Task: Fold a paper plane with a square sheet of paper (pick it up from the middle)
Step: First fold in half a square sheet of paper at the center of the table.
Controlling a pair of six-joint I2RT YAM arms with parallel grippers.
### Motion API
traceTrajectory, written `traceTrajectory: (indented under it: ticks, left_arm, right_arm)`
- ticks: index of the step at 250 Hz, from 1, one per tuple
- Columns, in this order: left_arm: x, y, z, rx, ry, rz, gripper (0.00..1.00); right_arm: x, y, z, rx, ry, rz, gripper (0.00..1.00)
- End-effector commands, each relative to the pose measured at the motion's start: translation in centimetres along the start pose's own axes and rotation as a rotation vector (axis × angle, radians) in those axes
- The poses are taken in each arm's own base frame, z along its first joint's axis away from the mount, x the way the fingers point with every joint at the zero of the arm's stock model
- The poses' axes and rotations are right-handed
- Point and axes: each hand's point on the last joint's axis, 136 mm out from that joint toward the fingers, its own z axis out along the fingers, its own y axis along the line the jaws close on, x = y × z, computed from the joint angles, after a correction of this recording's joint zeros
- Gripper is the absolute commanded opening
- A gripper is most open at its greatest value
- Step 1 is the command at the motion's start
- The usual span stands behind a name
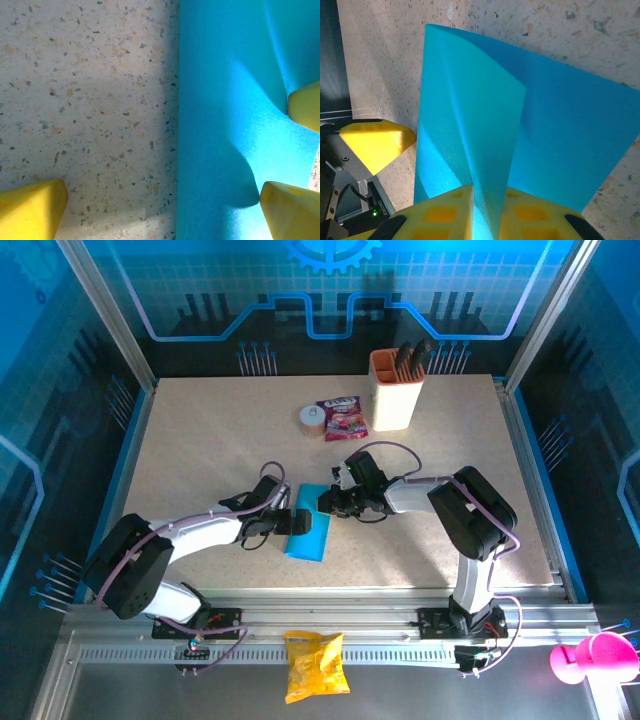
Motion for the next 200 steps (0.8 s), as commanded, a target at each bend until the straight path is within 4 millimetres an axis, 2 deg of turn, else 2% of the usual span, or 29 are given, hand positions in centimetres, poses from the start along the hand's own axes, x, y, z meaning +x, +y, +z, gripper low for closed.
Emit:
traceTrajectory:
  ticks: [1, 43, 61, 65, 119, 148, 200]
  left_arm:
    - [-0.1, 0.2, 0.3, -0.004, -0.005, 0.019, 1.00]
    - [0.0, 0.2, 0.2, 0.001, -0.003, 0.012, 1.00]
    - [0.0, 0.1, 0.1, 0.007, -0.004, 0.008, 1.00]
    - [0.0, 0.1, 0.1, 0.007, -0.005, 0.007, 1.00]
    - [0.2, -0.2, 0.1, 0.022, 0.008, 0.008, 1.00]
    - [0.5, -0.4, 0.1, 0.031, 0.017, 0.012, 1.00]
    - [0.7, -0.7, 0.3, 0.029, 0.030, 0.031, 1.00]
  right_arm:
    - [0.0, 0.9, -0.2, -0.017, 0.000, -0.010, 0.27]
    - [-0.6, 1.0, -2.3, 0.007, -0.054, -0.013, 0.40]
    - [-1.3, 1.4, -3.8, 0.014, -0.103, -0.013, 0.41]
    - [-0.8, 0.7, -3.9, 0.030, -0.101, -0.002, 0.42]
    - [-0.2, 0.0, -6.7, 0.129, -0.192, 0.008, 0.42]
    - [0.7, -0.4, -7.2, 0.192, -0.212, -0.001, 0.41]
    - [1.7, -0.6, -6.8, 0.220, -0.231, -0.001, 0.38]
